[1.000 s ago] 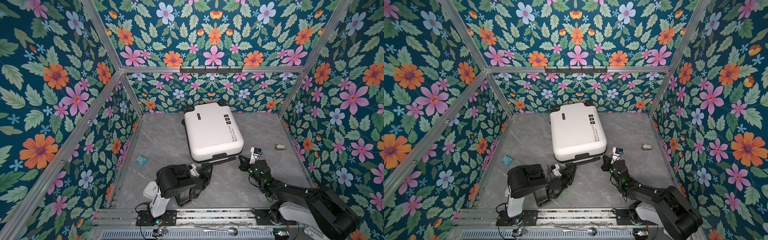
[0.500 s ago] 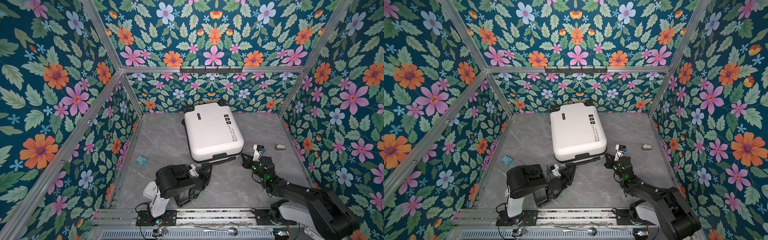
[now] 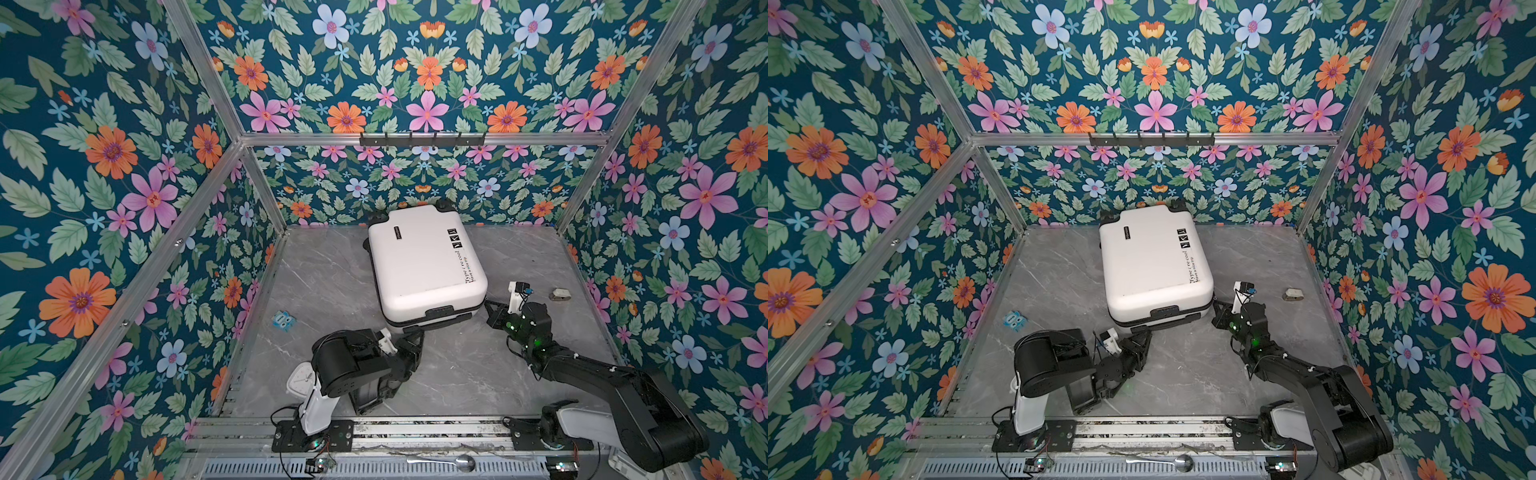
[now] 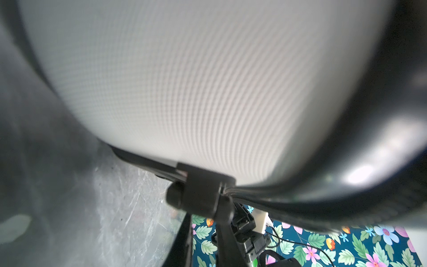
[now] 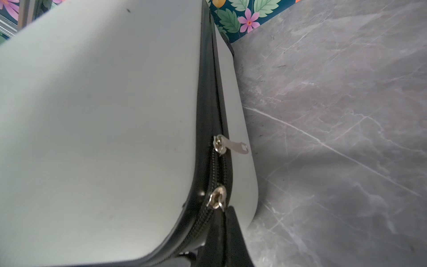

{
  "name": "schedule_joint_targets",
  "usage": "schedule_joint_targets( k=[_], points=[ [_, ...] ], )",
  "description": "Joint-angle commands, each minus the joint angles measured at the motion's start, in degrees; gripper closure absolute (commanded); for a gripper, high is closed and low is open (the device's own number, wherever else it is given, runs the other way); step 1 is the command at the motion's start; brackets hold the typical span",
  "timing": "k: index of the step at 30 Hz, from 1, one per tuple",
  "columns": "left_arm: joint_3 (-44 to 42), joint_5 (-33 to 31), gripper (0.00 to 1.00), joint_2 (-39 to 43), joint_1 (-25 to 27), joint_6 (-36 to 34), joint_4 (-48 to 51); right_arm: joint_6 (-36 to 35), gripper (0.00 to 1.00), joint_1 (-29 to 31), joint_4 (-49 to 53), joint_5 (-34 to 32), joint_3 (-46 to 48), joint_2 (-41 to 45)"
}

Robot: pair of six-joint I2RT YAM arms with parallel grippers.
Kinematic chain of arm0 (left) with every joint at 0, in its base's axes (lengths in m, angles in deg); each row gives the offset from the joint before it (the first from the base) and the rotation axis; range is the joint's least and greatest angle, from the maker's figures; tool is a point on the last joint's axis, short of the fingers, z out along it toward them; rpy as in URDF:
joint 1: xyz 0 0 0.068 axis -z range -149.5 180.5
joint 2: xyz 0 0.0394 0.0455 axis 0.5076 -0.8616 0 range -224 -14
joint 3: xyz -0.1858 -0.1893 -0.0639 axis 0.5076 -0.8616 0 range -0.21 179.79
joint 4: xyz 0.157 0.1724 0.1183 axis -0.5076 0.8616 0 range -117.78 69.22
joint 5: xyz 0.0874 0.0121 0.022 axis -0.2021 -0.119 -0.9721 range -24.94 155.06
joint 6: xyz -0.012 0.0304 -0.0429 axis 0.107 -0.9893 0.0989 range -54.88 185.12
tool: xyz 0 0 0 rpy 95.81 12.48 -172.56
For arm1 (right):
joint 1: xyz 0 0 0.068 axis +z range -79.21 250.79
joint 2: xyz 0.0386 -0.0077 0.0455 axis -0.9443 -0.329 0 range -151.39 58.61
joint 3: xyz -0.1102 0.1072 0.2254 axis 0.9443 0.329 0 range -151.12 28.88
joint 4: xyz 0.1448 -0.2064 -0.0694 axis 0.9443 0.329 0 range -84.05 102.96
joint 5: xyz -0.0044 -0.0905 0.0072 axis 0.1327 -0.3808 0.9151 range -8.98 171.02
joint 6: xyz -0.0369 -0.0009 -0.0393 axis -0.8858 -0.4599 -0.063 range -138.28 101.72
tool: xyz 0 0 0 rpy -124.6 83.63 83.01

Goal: Pack the luggage

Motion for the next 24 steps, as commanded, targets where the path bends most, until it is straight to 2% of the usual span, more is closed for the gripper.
schedule_joint_targets(
  k=[1,14,18,19,20,22,24],
  points=[
    [-1.23,-1.62,0.82,-1.43,-0.23,1.5,-0.21,-1.3,1.0,-0.68,-1.66,-3.51,-2.13,-0.99],
    [-1.39,-1.55,0.82,-1.63,-0.23,1.77,-0.21,-5.35,1.0,-1.87,2.87,0.38,-11.91,-7.61],
    [-1.25,-1.72,0.82,-0.89,-0.24,0.27,-0.21,-5.57,1.0,-1.97,3.5,2.12,-12.39,-7.7],
    [-1.13,-1.65,0.82,-0.48,-0.24,-0.38,-0.21,-5.4,0.96,-1.95,4.39,2.04,-12.44,-7.35],
    [-1.05,-1.52,0.82,0.07,-0.24,-1.13,-0.21,-5.21,0.84,-2.0,5.16,2.04,-12.25,-6.97],
    [-0.92,-1.34,0.83,1.61,-0.24,-3.67,-0.12,-4.24,0.53,-1.99,6.37,0.9,-11.22,-5.43],
    [-0.92,-1.08,0.83,3.61,-0.24,-6.24,-0.04,-3.63,0.41,-1.99,7.54,-1.24,-9.79,-3.09]
  ],
)
